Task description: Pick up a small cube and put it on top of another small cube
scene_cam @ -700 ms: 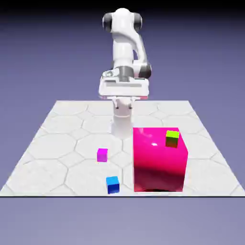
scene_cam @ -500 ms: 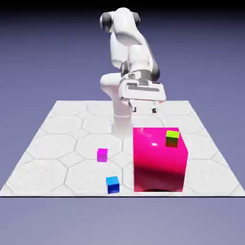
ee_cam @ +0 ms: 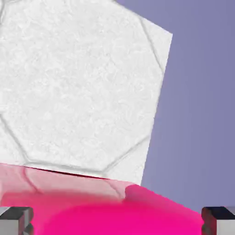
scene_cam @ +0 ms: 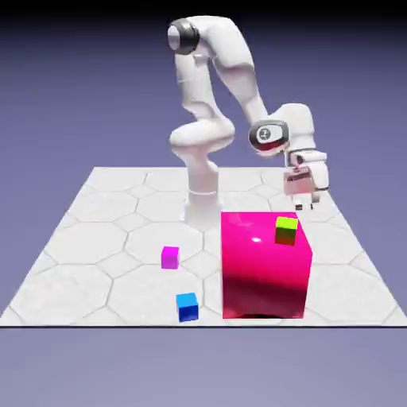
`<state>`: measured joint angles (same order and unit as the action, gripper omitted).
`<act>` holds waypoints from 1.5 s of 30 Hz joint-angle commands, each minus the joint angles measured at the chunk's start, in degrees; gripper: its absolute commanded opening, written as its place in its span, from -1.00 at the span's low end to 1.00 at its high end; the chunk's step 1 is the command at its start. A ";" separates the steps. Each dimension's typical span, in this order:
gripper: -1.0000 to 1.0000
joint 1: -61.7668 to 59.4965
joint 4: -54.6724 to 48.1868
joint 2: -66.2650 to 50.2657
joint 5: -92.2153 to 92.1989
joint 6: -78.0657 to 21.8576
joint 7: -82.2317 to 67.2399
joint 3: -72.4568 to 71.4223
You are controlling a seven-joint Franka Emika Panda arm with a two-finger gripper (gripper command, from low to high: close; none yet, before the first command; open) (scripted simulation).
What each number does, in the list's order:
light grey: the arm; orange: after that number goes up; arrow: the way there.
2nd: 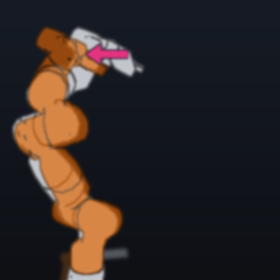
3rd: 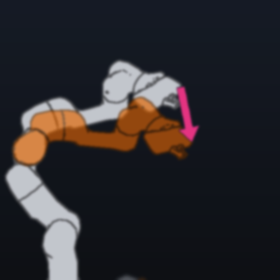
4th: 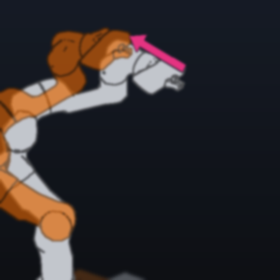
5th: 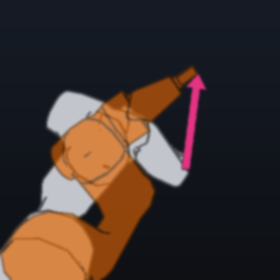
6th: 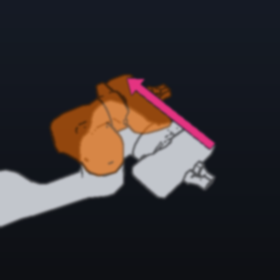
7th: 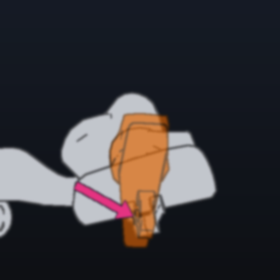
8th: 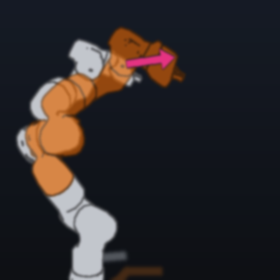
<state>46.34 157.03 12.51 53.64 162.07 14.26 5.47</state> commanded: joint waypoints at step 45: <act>-1.00 12.44 -6.34 -7.51 4.56 -16.29 -29.20 2.61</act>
<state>58.65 150.69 4.99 58.16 145.73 -14.98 8.08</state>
